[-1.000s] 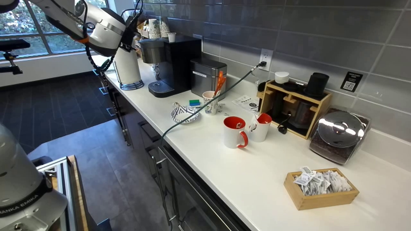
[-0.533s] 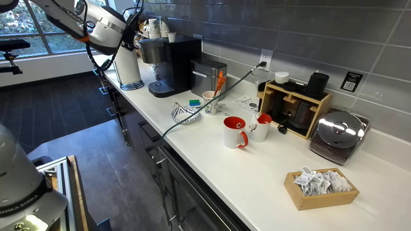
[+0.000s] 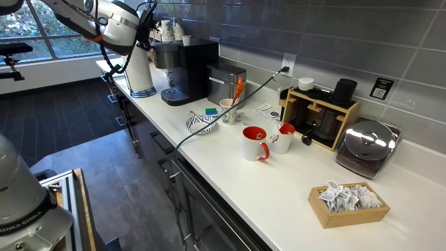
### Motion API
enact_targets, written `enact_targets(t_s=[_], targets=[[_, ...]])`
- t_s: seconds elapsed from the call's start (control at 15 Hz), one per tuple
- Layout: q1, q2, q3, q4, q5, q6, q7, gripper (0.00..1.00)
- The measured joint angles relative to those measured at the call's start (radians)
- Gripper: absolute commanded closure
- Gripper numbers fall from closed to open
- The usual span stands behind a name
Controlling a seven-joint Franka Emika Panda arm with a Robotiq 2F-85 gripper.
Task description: Open the coffeemaker.
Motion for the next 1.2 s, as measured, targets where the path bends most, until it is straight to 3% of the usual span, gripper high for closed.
enact_targets(t_s=[0.67, 1.2], targets=[[0.023, -0.017, 0.001, 0.058, -0.208, -0.084, 0.215, 0.0], [0.066, 0.063, 0.012, 0.231, -0.318, -0.286, 0.271, 0.0]])
